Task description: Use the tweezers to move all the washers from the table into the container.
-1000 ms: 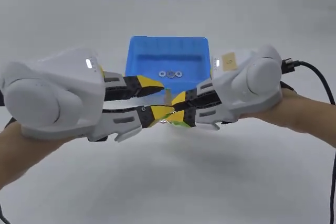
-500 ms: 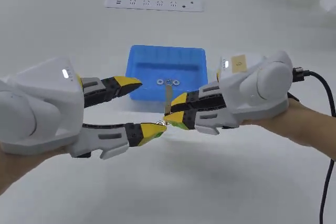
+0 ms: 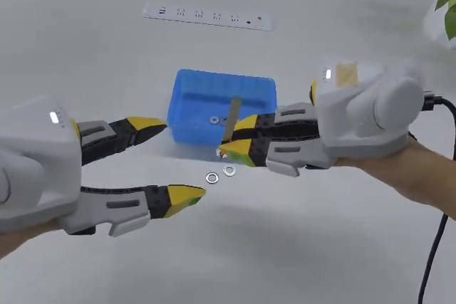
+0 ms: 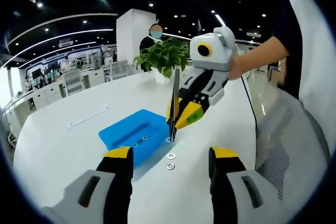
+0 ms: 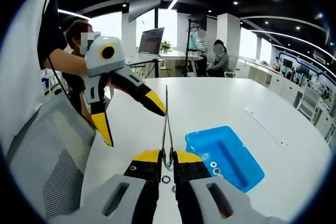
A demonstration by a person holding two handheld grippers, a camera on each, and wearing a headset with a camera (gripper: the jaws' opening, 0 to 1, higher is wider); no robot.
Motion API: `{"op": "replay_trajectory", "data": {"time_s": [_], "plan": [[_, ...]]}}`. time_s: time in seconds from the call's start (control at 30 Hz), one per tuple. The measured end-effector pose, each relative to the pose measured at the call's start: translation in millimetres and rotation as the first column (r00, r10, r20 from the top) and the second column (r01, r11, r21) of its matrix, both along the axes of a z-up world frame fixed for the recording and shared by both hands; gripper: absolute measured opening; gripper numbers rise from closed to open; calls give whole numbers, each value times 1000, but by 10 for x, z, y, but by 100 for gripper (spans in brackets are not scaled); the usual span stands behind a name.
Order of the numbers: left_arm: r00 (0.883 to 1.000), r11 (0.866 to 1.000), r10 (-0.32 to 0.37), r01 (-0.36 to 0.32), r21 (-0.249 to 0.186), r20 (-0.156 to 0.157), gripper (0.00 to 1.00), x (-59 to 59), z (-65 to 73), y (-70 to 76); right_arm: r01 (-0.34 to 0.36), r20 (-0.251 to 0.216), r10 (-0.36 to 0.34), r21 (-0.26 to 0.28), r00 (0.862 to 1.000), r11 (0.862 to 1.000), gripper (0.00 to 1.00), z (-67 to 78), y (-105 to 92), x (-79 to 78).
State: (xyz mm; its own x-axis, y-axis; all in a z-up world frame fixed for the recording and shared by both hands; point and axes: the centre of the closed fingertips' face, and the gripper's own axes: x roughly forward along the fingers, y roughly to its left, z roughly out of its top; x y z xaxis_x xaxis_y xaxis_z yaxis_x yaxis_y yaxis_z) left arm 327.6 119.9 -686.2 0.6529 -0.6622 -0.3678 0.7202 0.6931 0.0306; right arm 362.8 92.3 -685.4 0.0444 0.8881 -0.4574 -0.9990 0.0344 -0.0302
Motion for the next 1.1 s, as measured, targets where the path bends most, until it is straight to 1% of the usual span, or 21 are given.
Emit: {"op": "replay_trajectory", "data": {"time_s": [0.03,0.1,0.17,0.23,0.3,0.33,0.37,0.43,0.5,0.53,0.6,0.67,0.73,0.8,0.93,1.1], "plan": [[1000,1000,7,-7,-4,5,65,3,7,15,2,3,-2,6,1000,1000,9,34,8,14],[1000,1000,19,-19,-24,0,69,2,16,39,4,11,-4,15,1000,1000,9,106,25,47],[1000,999,26,-26,-27,0,71,2,14,63,4,29,-5,21,1000,1000,9,169,41,97],[999,999,34,-34,-29,-1,73,2,10,79,7,35,-8,29,999,1000,9,223,57,151],[999,998,42,-42,-40,-6,77,-2,4,89,8,49,-9,30,999,1000,9,254,69,206],[999,998,47,-47,-50,-13,80,-6,-7,91,6,55,-8,30,998,1000,9,273,78,254],[999,997,49,-50,-56,-20,85,-10,-18,88,6,59,-8,28,998,1000,9,281,84,290],[998,997,61,-62,-55,-23,91,-4,-48,97,8,68,-10,26,998,1000,9,290,100,386],[997,996,67,-68,-56,-32,93,-10,-71,104,19,70,-20,23,997,1000,9,278,119,488],[996,995,78,-80,-61,-42,95,-9,-85,114,25,82,-26,16,996,1000,9,259,130,548],[996,994,81,-84,-72,-48,99,-14,-94,117,26,94,-27,10,995,1000,9,226,151,618],[995,993,84,-88,-80,-55,99,-24,-109,130,37,86,-38,11,996,999,9,171,188,709],[994,992,96,-101,-80,-59,99,-17,-130,158,43,87,-43,-4,995,999,9,74,217,784],[992,990,109,-114,-85,-61,99,-6,-137,186,41,81,-39,-16,996,999,9,-25,240,833],[991,988,119,-125,-88,-67,99,-9,-144,219,57,64,-55,-40,996,998,9,-224,271,940],[989,988,127,-134,-83,-78,99,-19,-163,261,75,43,-72,-68,996,995,9,-428,297,1027]]}}
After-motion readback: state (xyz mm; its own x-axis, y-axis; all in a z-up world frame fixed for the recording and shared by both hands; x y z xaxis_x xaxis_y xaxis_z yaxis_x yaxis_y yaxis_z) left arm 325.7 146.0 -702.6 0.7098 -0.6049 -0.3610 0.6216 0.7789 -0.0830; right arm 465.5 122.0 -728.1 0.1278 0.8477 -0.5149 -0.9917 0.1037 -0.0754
